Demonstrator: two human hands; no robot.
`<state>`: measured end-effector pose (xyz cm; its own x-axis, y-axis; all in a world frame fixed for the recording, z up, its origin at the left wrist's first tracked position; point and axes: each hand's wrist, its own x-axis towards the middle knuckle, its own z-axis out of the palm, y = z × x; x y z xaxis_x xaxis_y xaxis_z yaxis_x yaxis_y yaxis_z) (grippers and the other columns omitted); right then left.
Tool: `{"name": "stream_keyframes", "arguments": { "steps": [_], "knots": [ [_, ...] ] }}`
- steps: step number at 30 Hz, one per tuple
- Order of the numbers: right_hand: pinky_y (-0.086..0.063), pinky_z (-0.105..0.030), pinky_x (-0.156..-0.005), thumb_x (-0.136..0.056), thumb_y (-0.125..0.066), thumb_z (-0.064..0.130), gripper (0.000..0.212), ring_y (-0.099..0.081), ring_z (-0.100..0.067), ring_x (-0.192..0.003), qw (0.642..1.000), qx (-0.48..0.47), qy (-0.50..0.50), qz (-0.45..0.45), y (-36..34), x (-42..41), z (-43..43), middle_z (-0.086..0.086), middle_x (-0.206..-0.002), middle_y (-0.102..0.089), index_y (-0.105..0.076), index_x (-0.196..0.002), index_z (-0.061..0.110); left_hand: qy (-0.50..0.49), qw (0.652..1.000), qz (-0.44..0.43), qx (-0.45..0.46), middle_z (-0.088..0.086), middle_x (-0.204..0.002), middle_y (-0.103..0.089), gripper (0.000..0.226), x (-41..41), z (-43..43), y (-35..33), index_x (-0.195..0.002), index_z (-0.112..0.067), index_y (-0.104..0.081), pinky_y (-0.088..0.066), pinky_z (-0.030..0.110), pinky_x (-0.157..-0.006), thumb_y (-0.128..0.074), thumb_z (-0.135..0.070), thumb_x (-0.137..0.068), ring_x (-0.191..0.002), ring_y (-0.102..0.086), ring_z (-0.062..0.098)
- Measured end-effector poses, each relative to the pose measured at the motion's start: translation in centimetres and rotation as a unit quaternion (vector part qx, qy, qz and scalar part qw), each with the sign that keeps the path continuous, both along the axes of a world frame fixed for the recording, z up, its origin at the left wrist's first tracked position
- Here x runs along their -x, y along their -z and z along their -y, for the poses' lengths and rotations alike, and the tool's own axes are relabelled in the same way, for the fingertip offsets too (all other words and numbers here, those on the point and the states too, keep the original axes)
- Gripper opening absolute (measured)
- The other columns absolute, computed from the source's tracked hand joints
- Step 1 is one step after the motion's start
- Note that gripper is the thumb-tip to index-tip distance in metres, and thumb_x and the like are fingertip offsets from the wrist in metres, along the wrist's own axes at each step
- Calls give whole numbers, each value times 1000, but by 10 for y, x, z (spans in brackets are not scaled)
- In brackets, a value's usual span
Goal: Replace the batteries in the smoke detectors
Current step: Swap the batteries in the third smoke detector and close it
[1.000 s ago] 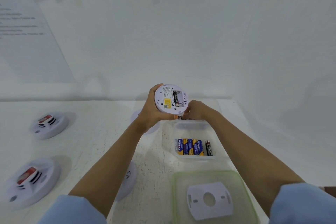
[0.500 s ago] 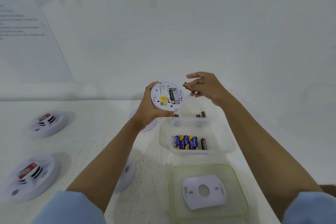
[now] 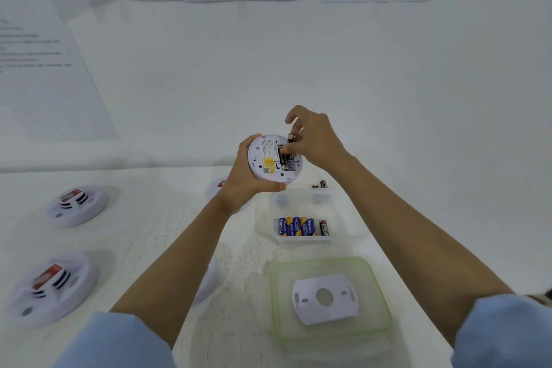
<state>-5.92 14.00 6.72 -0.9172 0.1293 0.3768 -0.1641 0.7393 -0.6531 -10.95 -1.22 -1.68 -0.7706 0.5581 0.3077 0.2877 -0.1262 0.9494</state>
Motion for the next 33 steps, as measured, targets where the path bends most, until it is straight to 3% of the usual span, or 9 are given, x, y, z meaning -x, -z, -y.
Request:
{"name": "stream_keyframes", "arguments": {
  "steps": [3, 7, 12, 19, 24, 26, 29, 31, 33],
  "knots": [
    [-50, -26, -69, -68, -79, 6, 36, -55, -15, -70, 999, 30, 21, -16, 8, -1, 1, -11, -91, -63, -62, -100, 3, 10, 1000, 4, -15, 1, -128, -46, 103, -3, 0, -1, -133, -17, -28, -53, 27, -86, -81, 2, -47, -117, -51, 15],
    [-39, -21, -76, -77, -73, 16, 25, -50, -11, -89, 997, 58, 17, -41, 22, -5, 1, -5, -110, -61, -66, -100, 7, 18, 999, 10, -38, 3, -128, -47, 100, -7, 4, -5, -131, -21, -30, -52, 26, -83, -81, -7, -45, -117, -52, 16],
    [-57, -38, -70, -83, -67, 17, 16, -60, -24, -93, 993, 121, -1, 2, 29, -8, 1, -12, -102, -63, -62, -98, 12, 6, 999, 7, -41, -5, -122, -50, 100, -9, 4, -8, -128, -22, -31, -53, 23, -78, -81, -3, -44, -109, -56, 6],
    [-52, -41, -83, -87, -62, 13, 22, -62, -28, -89, 998, 64, 14, -14, 27, -15, 7, -19, -102, -69, -69, -102, -1, -13, 999, 11, -39, -4, -121, -51, 103, -14, 4, -8, -130, -21, -31, -54, 33, -86, -81, -15, -40, -113, -53, 15],
    [-46, -31, -63, -95, -50, 22, 32, -60, -35, -75, 1000, 11, 5, 10, 29, -22, 9, -23, -85, -68, -72, -90, 0, -22, 999, 8, -26, -3, -121, -51, 104, -18, 6, -6, -130, -20, -31, -51, 41, -92, -82, -17, -39, -113, -52, 17],
    [-48, -24, -68, -96, -48, 27, 33, -61, -24, -81, 999, 40, -2, 30, 30, -27, 10, -18, -96, -70, -72, -96, 4, -17, 1000, 11, -23, -2, -122, -50, 105, -22, 9, -6, -131, -20, -30, -52, 39, -90, -83, -17, -40, -115, -51, 18],
    [-52, -37, -92, -92, -55, 19, 29, -59, -21, -109, 991, 128, -16, 45, 32, -37, 7, -10, -118, -65, -62, -119, 9, -12, 1000, 1, -9, -5, -122, -50, 104, -29, 15, -8, -130, -20, -31, -54, 28, -84, -83, -18, -40, -114, -51, 14],
    [-51, -38, -92, -90, -58, 13, 34, -58, -20, -110, 983, 172, -30, 64, 33, -46, 4, -8, -115, -64, -55, -124, 13, -15, 1000, -12, 3, -6, -122, -49, 104, -36, 17, -8, -128, -20, -32, -53, 21, -81, -84, -16, -39, -113, -51, 11],
    [-51, -29, -84, -89, -58, 10, 39, -58, -17, -102, 970, 219, -46, 95, 31, -58, 2, -6, -108, -62, -49, -126, 15, -21, 1000, -20, 10, -7, -122, -48, 101, -43, 20, -6, -128, -20, -32, -52, 17, -81, -84, -7, -41, -112, -50, 9]
  ]
}}
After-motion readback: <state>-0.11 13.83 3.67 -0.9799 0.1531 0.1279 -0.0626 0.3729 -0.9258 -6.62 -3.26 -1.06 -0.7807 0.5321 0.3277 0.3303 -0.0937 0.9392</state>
